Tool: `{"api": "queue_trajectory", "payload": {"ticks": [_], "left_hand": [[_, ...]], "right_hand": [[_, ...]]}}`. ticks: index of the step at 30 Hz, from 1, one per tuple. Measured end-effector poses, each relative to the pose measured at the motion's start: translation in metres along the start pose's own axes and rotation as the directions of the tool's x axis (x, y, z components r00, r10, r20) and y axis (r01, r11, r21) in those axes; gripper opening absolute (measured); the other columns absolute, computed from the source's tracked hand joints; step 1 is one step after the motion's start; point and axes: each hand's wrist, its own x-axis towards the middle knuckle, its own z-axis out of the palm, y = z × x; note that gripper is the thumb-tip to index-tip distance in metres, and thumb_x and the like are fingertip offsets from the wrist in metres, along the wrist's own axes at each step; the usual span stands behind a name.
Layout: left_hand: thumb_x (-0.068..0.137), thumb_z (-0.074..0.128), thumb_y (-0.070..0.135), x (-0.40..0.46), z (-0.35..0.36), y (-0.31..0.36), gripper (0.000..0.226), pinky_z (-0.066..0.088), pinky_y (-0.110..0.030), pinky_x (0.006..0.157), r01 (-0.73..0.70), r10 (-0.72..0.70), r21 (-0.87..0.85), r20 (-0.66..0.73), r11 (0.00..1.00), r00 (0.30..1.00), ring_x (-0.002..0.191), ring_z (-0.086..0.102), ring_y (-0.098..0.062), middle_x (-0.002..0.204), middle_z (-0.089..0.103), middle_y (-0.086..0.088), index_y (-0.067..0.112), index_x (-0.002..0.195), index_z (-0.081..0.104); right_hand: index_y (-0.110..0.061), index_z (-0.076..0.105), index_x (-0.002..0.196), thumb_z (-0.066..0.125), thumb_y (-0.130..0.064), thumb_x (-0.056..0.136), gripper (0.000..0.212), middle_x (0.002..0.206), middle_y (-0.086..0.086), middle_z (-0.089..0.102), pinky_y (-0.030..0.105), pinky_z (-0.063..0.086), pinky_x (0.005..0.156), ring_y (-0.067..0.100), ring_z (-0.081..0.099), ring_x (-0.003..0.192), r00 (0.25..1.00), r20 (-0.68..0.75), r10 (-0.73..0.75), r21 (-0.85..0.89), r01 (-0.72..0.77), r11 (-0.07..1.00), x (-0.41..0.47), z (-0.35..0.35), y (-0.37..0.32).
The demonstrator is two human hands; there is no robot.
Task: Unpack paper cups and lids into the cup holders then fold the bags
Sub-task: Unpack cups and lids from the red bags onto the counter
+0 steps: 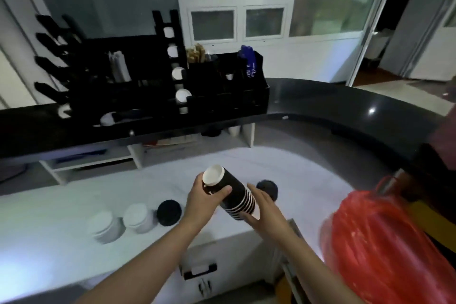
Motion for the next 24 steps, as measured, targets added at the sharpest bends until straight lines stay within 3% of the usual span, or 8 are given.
{"api": "queue_trajectory", "payload": {"ticks": [4,9,11,15,21,24], "left_hand": [[0.070,0.089,0.042,0.041,-0.090,-0.031,0.069,0.053,-0.029,0.093,0.011,-0.010,0.016,-0.065,1.000,0.998,0.112,0.062,-0.004,0.120,0.066,0.018,0.033,0.129,0.054],[0.071,0.088,0.045,0.086,-0.199,-0.060,0.066,0.044,-0.007,0.077,0.027,-0.020,0.085,-0.092,0.996,0.996,0.107,0.056,0.012,0.117,0.061,0.029,0.045,0.125,0.051],[0.072,0.089,0.041,0.104,-0.239,-0.068,0.067,0.043,-0.005,0.075,0.031,-0.018,0.126,-0.107,0.991,0.994,0.106,0.054,0.012,0.117,0.058,0.029,0.045,0.125,0.048],[0.073,0.090,0.032,0.135,-0.306,-0.091,0.069,0.044,-0.019,0.090,0.070,-0.043,0.175,-0.155,0.982,0.987,0.108,0.056,-0.003,0.119,0.058,0.019,0.042,0.127,0.049],[0.072,0.090,0.025,0.160,-0.364,-0.136,0.065,0.049,-0.032,0.094,0.180,-0.109,0.287,-0.248,0.941,0.963,0.109,0.057,-0.015,0.116,0.061,0.009,0.028,0.126,0.053],[0.070,0.089,0.024,0.161,-0.373,-0.156,0.065,0.049,-0.030,0.091,0.238,-0.154,0.330,-0.260,0.913,0.953,0.109,0.058,-0.016,0.116,0.060,0.008,0.023,0.125,0.054]], "right_hand": [[-0.041,0.021,0.156,0.063,-0.048,0.095,0.074,0.156,-0.010,0.035,0.018,0.033,0.105,0.007,0.039,0.138,0.997,0.072,-0.001,0.006,0.001,1.000,0.054,0.059,-0.044],[-0.042,0.026,0.155,0.058,-0.045,0.098,0.065,0.152,-0.006,0.042,0.022,0.039,0.097,0.006,0.051,0.118,0.990,0.127,0.061,0.039,-0.067,0.997,0.121,0.134,-0.107],[-0.043,0.028,0.154,0.056,-0.047,0.099,0.062,0.152,-0.007,0.042,0.023,0.041,0.098,0.007,0.051,0.122,0.986,0.155,0.058,0.058,-0.068,0.996,0.142,0.161,-0.131],[-0.046,0.028,0.152,0.052,-0.050,0.100,0.058,0.152,-0.011,0.041,0.027,0.045,0.101,0.008,0.048,0.129,0.974,0.221,0.054,0.077,-0.073,0.994,0.179,0.202,-0.166],[-0.041,0.029,0.154,0.051,-0.048,0.101,0.057,0.152,-0.011,0.041,0.023,0.042,0.101,0.008,0.050,0.127,0.953,0.303,0.029,0.037,-0.042,0.998,0.222,0.237,-0.194],[-0.039,0.030,0.154,0.051,-0.047,0.102,0.057,0.151,-0.009,0.042,0.022,0.043,0.102,0.008,0.051,0.126,0.939,0.341,0.035,0.013,-0.042,0.999,0.233,0.244,-0.199]]}}
